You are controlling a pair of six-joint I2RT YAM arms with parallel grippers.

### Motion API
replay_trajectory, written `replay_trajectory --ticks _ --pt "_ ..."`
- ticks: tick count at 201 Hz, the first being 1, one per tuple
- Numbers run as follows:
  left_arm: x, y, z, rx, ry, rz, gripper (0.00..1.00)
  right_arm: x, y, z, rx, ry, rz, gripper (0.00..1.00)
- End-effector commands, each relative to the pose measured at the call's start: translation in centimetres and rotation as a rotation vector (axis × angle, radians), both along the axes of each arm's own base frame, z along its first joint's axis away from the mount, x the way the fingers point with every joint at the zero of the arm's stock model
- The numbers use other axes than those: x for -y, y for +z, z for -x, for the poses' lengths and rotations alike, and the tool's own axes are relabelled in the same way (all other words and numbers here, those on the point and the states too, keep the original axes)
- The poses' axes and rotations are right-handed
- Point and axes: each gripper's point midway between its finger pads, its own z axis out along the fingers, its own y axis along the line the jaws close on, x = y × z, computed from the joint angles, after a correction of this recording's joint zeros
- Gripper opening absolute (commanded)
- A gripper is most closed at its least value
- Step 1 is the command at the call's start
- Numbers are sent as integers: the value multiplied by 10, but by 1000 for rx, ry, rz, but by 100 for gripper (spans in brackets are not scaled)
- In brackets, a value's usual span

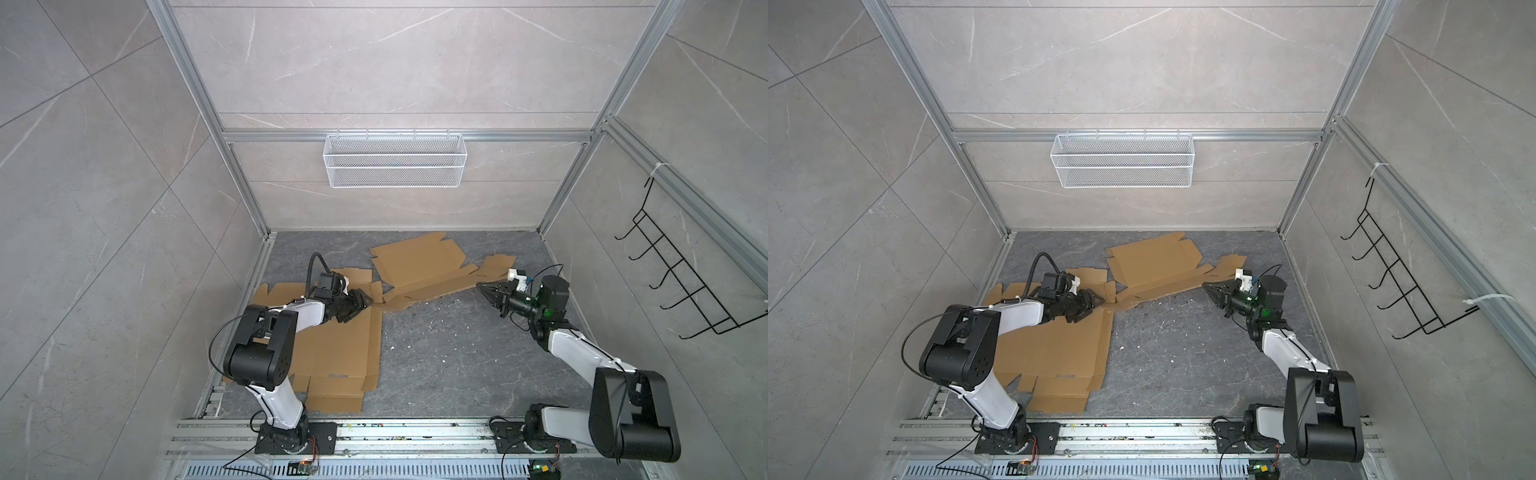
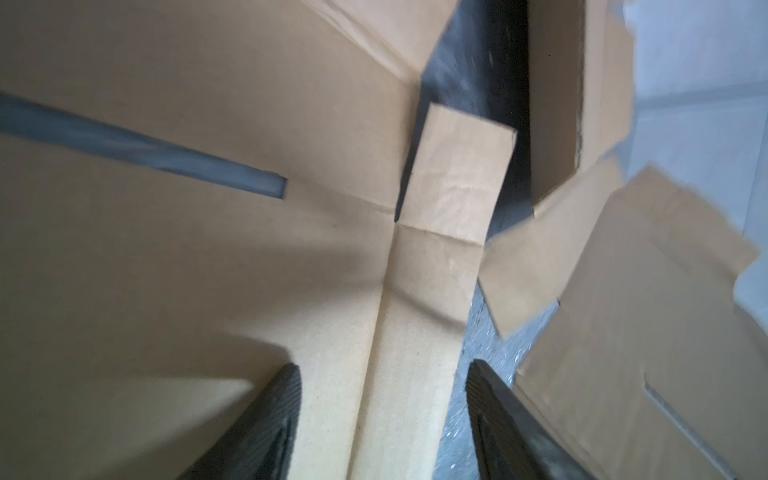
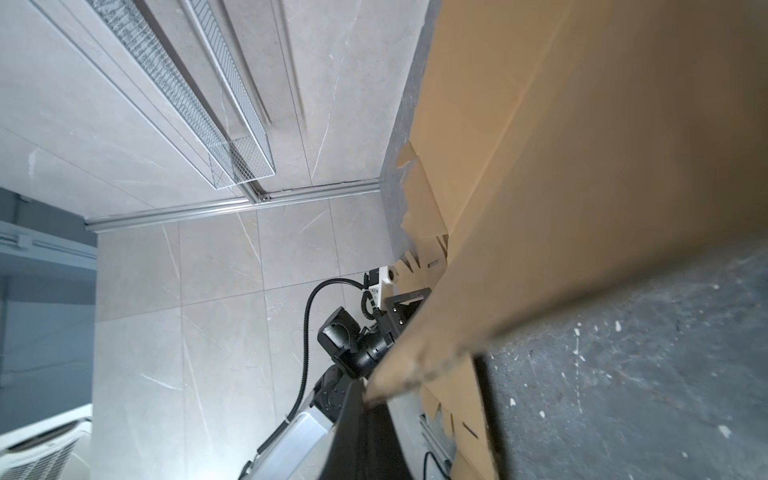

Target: Fold the paper box

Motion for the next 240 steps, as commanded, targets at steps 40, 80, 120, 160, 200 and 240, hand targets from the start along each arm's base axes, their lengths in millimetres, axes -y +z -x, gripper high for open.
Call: replay_trajectory --ticks 40,80,120,160,200,240 --pt "-38 -2 26 -76 67 -127 69 -4 49 -19 123 12 -56 0" --pt "-22 -10 14 -68 88 -5 67 -54 82 1 222 197 -50 0" --pt "-41 -15 12 -100 134 -48 58 -69 33 54 135 366 5 0" --pt "-72 33 17 -48 212 -107 59 -44 -44 90 -66 449 351 0" --pt "-97 79 26 30 222 -267 63 -6 -100 66 -246 479 673 3" --pt "-79 122 -15 140 83 -257 74 35 -100 -6 -268 268 895 48"
